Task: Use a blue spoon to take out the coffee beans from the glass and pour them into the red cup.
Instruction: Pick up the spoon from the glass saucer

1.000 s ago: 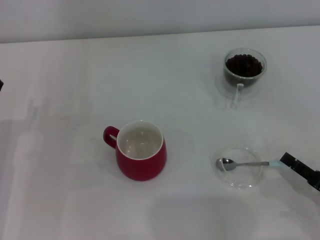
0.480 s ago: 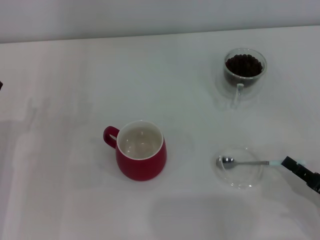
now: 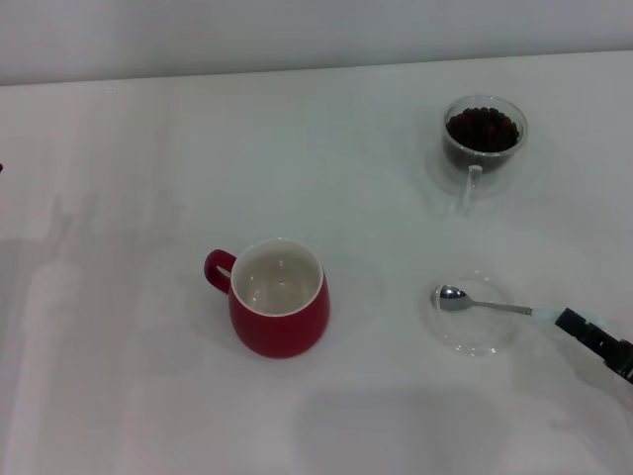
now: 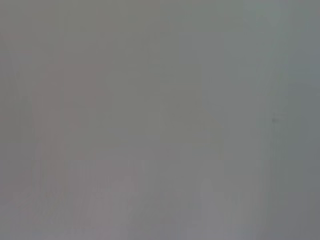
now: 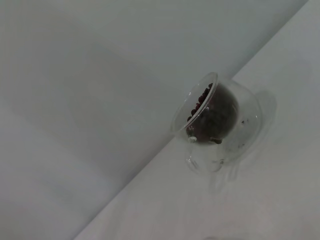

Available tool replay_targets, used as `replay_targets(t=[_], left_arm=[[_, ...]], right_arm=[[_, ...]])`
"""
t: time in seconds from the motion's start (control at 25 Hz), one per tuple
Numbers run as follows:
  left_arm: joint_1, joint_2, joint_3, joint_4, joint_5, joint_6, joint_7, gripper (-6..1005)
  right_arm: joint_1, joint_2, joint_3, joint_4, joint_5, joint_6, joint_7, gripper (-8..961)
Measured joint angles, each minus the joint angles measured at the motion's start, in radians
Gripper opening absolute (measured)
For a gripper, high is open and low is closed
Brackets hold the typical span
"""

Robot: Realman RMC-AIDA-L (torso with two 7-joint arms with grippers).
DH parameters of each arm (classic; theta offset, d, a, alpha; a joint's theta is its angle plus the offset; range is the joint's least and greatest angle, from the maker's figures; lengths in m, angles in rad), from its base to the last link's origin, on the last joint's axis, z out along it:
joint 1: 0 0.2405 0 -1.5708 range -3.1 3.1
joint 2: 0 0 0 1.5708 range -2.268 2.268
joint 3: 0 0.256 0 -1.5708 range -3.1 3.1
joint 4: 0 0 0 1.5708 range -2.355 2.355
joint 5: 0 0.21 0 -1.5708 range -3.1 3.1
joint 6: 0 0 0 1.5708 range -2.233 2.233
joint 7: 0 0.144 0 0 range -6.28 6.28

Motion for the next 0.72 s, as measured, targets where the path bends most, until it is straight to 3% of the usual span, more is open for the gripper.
replay_targets(t=[0.72], left_arm=[[0.0,0.001,-0.001,-0.002,-0.002,0.005,0.0,889]], right_arm=[[0.001,-0.02,-0.019,0.0,0.0,-0.065,0.015,147]])
